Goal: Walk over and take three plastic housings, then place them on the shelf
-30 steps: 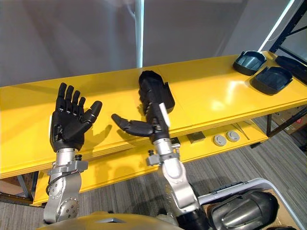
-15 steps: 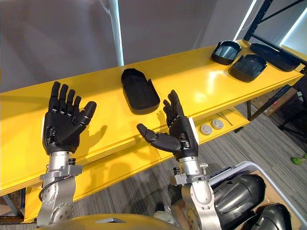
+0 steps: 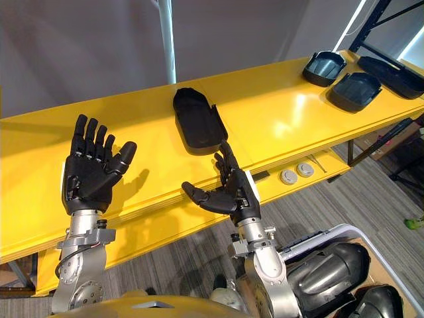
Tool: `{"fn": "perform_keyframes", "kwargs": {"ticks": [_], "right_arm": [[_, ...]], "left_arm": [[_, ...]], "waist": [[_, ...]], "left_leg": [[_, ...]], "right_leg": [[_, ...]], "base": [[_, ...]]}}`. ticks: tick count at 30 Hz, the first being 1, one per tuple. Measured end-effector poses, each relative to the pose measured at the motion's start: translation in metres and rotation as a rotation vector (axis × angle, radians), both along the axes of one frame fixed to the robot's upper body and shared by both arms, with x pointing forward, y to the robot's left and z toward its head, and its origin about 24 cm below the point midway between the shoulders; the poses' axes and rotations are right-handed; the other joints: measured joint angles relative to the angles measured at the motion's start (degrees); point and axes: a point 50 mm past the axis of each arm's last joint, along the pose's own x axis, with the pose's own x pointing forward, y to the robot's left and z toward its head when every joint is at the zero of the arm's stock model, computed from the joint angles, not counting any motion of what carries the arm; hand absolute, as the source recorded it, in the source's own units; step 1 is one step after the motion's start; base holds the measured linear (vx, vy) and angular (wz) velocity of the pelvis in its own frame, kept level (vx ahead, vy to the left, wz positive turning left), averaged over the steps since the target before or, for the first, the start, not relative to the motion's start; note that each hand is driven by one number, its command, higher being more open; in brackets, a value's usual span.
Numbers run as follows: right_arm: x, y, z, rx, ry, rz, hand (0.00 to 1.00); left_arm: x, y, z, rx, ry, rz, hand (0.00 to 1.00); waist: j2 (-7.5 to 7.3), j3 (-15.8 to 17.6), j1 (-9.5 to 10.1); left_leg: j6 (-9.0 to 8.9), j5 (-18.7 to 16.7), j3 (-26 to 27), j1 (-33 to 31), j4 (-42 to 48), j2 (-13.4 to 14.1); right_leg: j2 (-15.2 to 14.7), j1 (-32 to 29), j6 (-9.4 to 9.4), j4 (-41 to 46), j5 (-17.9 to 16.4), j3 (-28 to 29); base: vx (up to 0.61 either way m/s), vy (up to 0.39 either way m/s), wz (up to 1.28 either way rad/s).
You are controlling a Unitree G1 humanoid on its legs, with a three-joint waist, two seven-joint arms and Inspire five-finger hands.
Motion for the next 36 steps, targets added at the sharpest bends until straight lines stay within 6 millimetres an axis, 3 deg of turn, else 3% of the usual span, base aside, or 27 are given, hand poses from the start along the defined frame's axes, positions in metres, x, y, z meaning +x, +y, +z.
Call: {"fn": "perform_keyframes", "kwargs": {"ticks": [8, 14, 21, 36], "right_arm": [[0.006, -0.006, -0.007, -0.093, 0.016, -0.046, 1.00], [0.021, -0.014, -0.012, -0.138, 0.027, -0.133, 1.00], [0.030, -0.021, -0.007, -0.152, 0.002, -0.182, 1.00], [0.044, -0.020, -0.017, -0.140, 0.040, -0.212, 1.00]], "left_arm": [[0.000, 0.003, 0.000, 0.002, 0.002, 0.014, 1.00], [0.000, 0.004, 0.000, 0.006, 0.000, 0.017, 1.00], [0.000, 0.010, 0.001, 0.019, -0.007, 0.038, 1.00], [-0.001, 0.011, -0.002, 0.032, 0.001, 0.021, 1.00]], "waist": [[0.03, 0.2, 0.20], [0.25, 0.3, 0.32], [0.65, 0.6, 0.59], [0.59, 0.6, 1.94]], "left_leg": [[0.03, 0.0, -1.2, 0.1, 0.2, -0.1], [0.05, 0.1, -1.8, 0.0, 0.6, -0.1], [0.07, 0.3, -2.5, 0.0, 0.7, -0.1], [-0.06, 1.4, -3.6, 0.5, -0.4, -0.2]], "right_leg": [[-0.2, 0.3, 0.00, 1.6, -1.1, -1.1], [-0.2, 0.6, -0.02, 1.9, -1.2, -1.6], [-0.2, 1.0, -0.02, 1.9, -1.2, -2.2], [-0.1, 1.9, -0.07, 1.8, -1.2, -3.6]], "base": [[-0.02, -0.001, 0.07], [-0.02, 0.002, 0.04], [-0.01, 0.001, 0.04], [-0.01, -0.001, 0.03]]}}
